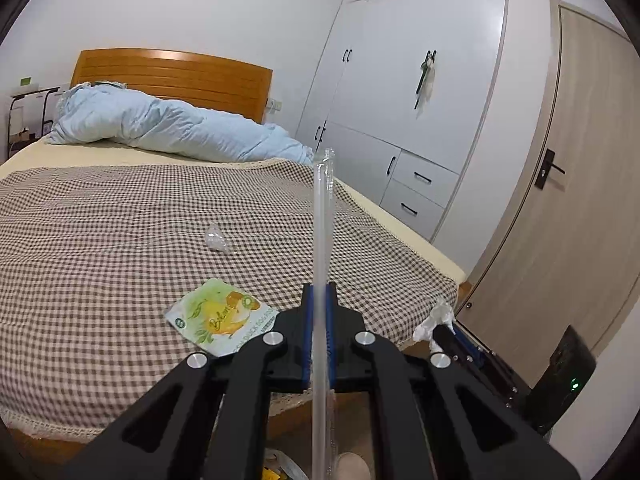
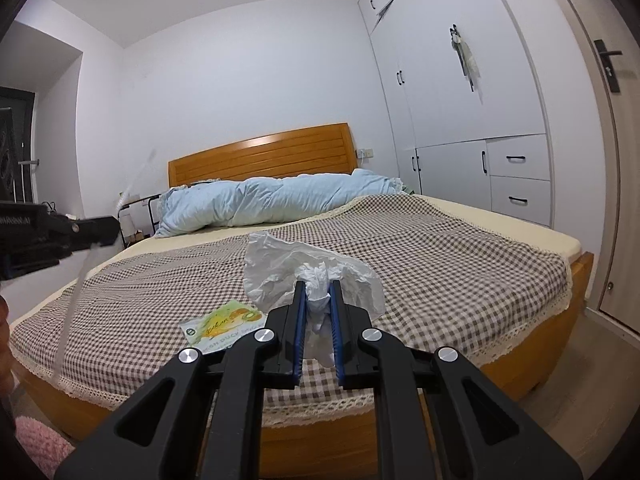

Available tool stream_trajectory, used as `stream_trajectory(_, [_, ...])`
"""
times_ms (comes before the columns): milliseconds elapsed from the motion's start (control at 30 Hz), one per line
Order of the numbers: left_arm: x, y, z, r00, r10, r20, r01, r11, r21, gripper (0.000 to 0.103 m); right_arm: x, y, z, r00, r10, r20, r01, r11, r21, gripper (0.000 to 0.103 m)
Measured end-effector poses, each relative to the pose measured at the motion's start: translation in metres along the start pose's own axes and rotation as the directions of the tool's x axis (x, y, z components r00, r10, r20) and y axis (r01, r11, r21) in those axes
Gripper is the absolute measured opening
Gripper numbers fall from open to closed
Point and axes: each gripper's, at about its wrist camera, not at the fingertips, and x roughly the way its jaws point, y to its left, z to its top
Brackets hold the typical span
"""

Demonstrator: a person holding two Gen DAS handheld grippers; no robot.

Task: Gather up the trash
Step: 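Grasp the clear plastic straw with the left tool while the right holds the tissue, then carry the straw and tissue down to the floor bin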

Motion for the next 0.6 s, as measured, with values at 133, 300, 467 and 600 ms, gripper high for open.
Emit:
stream_trajectory(133, [-0.016, 0.005, -0.006, 1.000, 0.007, 0.014, -0.007, 1.000, 0.004, 0.003, -0.006, 0.001, -0.010, 1.000, -0.002, -0.011, 0.002, 1.000, 0.000, 0.012])
stream_trajectory(300, [-0.031, 0.011, -0.017, 1.000, 0.019, 0.024, -0.019, 1.000, 0.010, 0.003, -0.011, 0.005, -0.023, 1.000, -0.003, -0.029, 0.003, 1.000, -0.007, 0.012])
stream_trajectory(467, [-0.044, 0.020, -0.027, 0.999, 0.028, 0.037, -0.028, 1.000, 0.005, 0.003, -0.021, 0.013, -0.033, 0.999, 0.029, -0.027, -0.030, 0.999, -0.022, 0.012])
stream_trajectory(600, [-0.052, 0.029, -0.037, 0.998, 0.037, 0.043, -0.038, 0.999, 0.006, 0.003, -0.024, 0.021, -0.040, 0.998, 0.041, -0.037, -0.043, 0.998, -0.038, 0.012])
